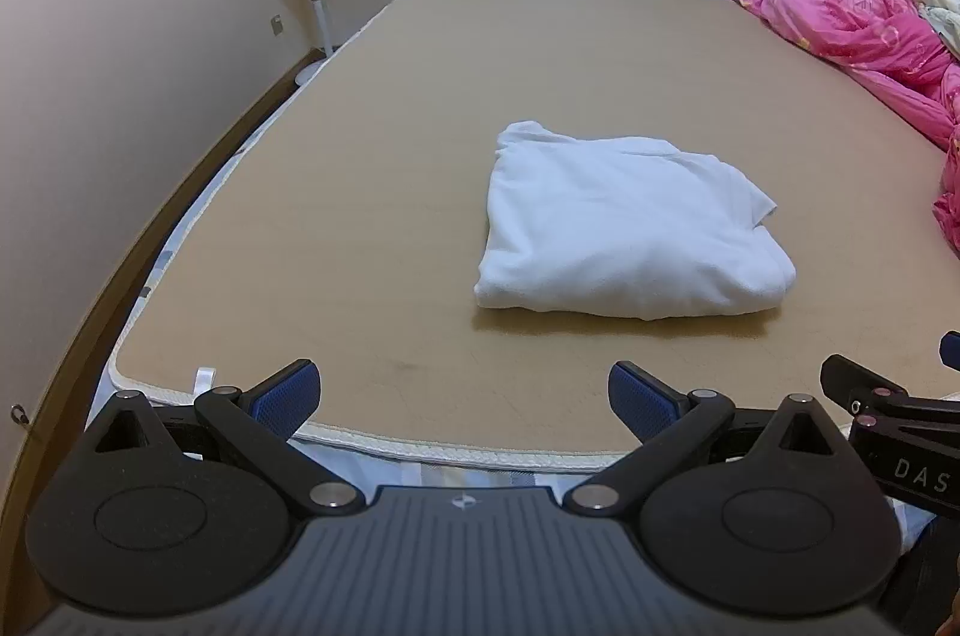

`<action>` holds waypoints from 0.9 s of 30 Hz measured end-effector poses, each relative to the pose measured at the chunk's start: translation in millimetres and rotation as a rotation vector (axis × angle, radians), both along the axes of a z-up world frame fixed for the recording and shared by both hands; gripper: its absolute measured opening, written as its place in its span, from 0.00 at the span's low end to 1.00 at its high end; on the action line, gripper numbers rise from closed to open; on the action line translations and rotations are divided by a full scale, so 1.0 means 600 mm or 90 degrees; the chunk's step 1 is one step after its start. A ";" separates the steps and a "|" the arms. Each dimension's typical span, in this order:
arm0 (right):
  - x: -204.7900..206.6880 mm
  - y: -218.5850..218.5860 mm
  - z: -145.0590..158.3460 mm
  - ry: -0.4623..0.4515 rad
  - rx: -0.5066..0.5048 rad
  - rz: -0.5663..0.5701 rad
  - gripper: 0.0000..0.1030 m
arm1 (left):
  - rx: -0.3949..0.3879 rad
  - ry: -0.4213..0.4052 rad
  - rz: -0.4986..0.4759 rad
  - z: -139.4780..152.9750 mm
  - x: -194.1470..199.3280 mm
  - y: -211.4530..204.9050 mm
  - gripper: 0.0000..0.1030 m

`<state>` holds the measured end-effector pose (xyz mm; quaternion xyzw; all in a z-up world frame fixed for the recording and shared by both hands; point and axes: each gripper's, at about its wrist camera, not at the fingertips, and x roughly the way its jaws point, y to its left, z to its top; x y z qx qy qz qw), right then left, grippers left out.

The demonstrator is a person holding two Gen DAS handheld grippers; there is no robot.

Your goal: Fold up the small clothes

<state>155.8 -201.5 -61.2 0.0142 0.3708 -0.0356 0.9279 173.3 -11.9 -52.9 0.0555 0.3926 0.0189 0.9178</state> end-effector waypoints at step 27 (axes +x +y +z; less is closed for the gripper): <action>-0.003 0.009 0.003 0.004 -0.003 0.009 0.95 | 0.005 0.005 -0.003 -0.008 0.003 0.000 0.99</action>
